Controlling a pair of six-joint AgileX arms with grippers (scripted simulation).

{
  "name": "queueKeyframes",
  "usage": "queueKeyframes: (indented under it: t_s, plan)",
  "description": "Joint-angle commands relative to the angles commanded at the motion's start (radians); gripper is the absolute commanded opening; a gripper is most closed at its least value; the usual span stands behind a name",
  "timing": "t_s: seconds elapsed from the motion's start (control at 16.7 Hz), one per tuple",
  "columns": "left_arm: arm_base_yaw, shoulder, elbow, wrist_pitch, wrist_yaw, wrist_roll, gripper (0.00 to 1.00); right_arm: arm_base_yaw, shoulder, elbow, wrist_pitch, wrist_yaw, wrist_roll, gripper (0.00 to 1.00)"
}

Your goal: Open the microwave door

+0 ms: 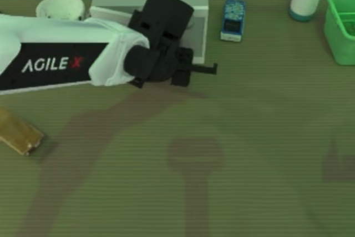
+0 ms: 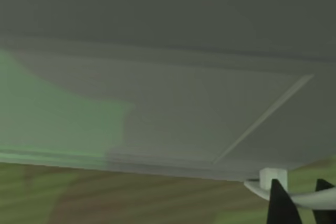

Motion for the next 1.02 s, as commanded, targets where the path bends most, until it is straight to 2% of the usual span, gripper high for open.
queueKeyframes:
  t_s: [0.54,1.02]
  plan:
    - [0.008,-0.023,-0.034,0.018,0.028,0.035,0.0,0.0,0.0,0.0,0.0,0.0,0.0,1.0]
    - [0.008,-0.023,-0.035,0.018,0.028,0.035,0.0,0.0,0.0,0.0,0.0,0.0,0.0,1.0]
